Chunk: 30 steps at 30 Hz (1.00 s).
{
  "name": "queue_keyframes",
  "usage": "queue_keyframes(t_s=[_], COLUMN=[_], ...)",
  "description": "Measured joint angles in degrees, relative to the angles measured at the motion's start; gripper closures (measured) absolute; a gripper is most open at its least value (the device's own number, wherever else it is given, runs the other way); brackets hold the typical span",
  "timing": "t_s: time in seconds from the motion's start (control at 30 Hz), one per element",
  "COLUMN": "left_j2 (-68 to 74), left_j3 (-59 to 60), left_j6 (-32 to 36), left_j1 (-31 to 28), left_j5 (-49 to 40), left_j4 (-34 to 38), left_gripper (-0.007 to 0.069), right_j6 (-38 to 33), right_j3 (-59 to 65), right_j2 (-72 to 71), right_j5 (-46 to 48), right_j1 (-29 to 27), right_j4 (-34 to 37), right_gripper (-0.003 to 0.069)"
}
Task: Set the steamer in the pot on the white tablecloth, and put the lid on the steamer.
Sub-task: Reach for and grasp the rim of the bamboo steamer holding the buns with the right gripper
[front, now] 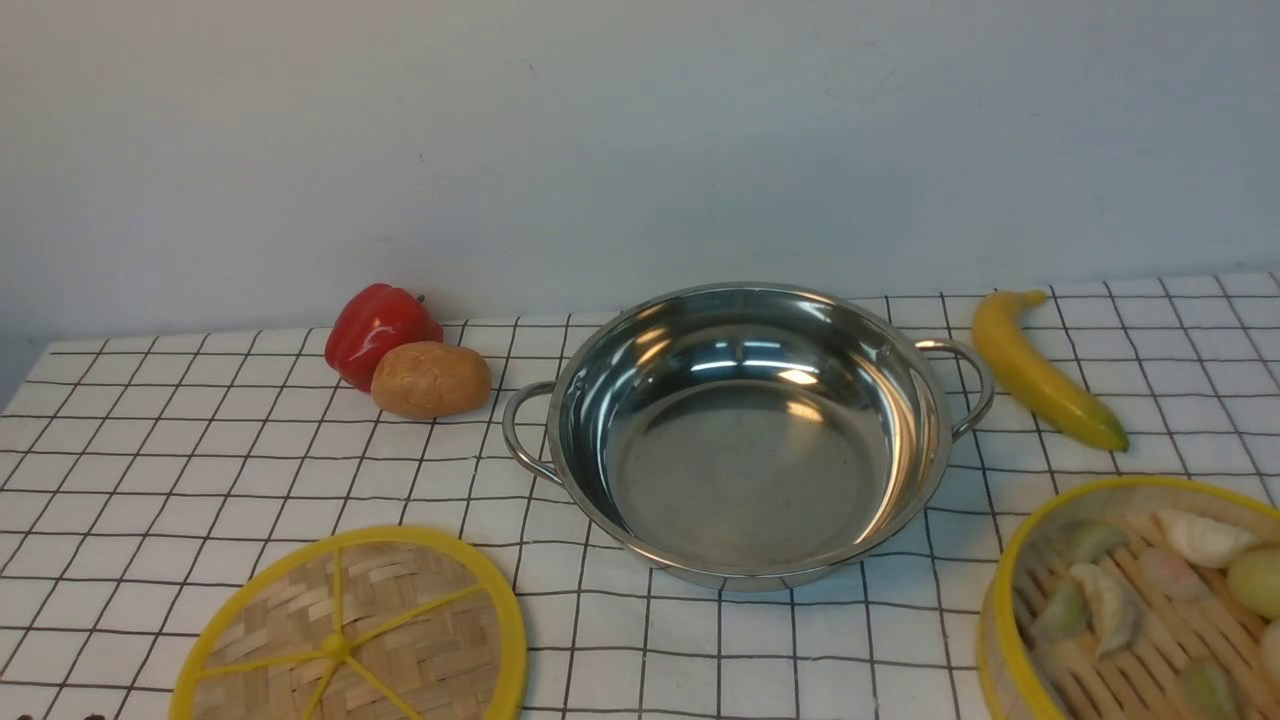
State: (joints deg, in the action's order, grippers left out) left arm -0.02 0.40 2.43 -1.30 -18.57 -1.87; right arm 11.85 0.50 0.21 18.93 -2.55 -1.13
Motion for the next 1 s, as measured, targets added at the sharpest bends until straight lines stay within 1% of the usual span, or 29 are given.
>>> queue_keyframes(t_s=[0.03, 0.1, 0.17, 0.27, 0.33, 0.43, 0.53, 0.57, 0.6, 0.63, 0.67, 0.7, 0.77, 0.8, 0.87, 0.9, 0.93, 0.97, 1.0], left_j2=[0.0, 0.0, 0.0, 0.0, 0.0, 0.0, 0.0, 0.0, 0.0, 0.0, 0.0, 0.0, 0.0, 0.0, 0.0, 0.0, 0.0, 0.0, 0.0], left_j3=[0.0, 0.0, 0.0, 0.0, 0.0, 0.0, 0.0, 0.0, 0.0, 0.0, 0.0, 0.0, 0.0, 0.0, 0.0, 0.0, 0.0, 0.0, 0.0], left_j6=[0.0, 0.0, 0.0, 0.0, 0.0, 0.0, 0.0, 0.0, 0.0, 0.0, 0.0, 0.0, 0.0, 0.0, 0.0, 0.0, 0.0, 0.0, 0.0], left_j1=[0.0, 0.0, 0.0, 0.0, 0.0, 0.0, 0.0, 0.0, 0.0, 0.0, 0.0, 0.0, 0.0, 0.0, 0.0, 0.0, 0.0, 0.0, 0.0], left_j5=[0.0, 0.0, 0.0, 0.0, 0.0, 0.0, 0.0, 0.0, 0.0, 0.0, 0.0, 0.0, 0.0, 0.0, 0.0, 0.0, 0.0, 0.0, 0.0], left_j4=[0.0, 0.0, 0.0, 0.0, 0.0, 0.0, 0.0, 0.0, 0.0, 0.0, 0.0, 0.0, 0.0, 0.0, 0.0, 0.0, 0.0, 0.0, 0.0], left_gripper=[0.0381, 0.0381, 0.0381, 0.0381, 0.0381, 0.0381, 0.0381, 0.0381, 0.0381, 0.0381, 0.0381, 0.0381, 0.0381, 0.0381, 0.0381, 0.0381, 0.0381, 0.0381, 0.0381], right_j6=[1.1, 2.4, 3.1, 1.3, -1.8, -9.0, -22.0, -22.9, -29.0, -31.0, -31.4, -33.5, -34.5, -34.5, -34.7, -34.7, -34.8, -35.3, -35.5], right_j3=[0.0, -0.7, -2.7, -14.0, -20.4, -28.0, -35.0, -35.8, -38.7, -40.0, -40.2, -41.3, -41.8, -41.8, -41.8, -41.8, -41.8, -41.8, -41.8], right_j2=[0.0, 0.0, 0.0, 3.1, 6.9, 12.9, 18.9, 20.0, 22.8, 24.0, 24.3, 26.7, 28.9, 29.1, 32.3, 33.1, 33.5, 35.3, 36.5], right_j5=[-2.3, -3.1, -2.0, 3.7, 8.8, 16.9, 26.9, 27.5, 31.9, 33.1, 33.3, 33.9, 33.7, 33.6, 34.3, 35.0, 35.5, 37.6, 38.9], right_j1=[0.0, 0.0, 0.0, 0.0, 0.0, 0.0, 0.0, 0.0, 0.0, 0.0, 0.0, 0.0, 0.1, 0.1, 0.8, 1.1, 1.1, 1.3, 1.3], right_j4=[1.1, 2.5, 3.8, 7.4, 10.0, 14.5, 18.2, 18.6, 20.6, 21.6, 22.3, 25.1, 30.0, 29.9, 38.5, 40.5, 41.0, 44.2, 44.9], right_gripper=[0.0419, 0.0419, 0.0419, 0.0419, 0.0419, 0.0419, 0.0419, 0.0419, 0.0419, 0.0419, 0.0419, 0.0419, 0.0419, 0.0419, 0.0419, 0.0419, 0.0419, 0.0419, 0.0419])
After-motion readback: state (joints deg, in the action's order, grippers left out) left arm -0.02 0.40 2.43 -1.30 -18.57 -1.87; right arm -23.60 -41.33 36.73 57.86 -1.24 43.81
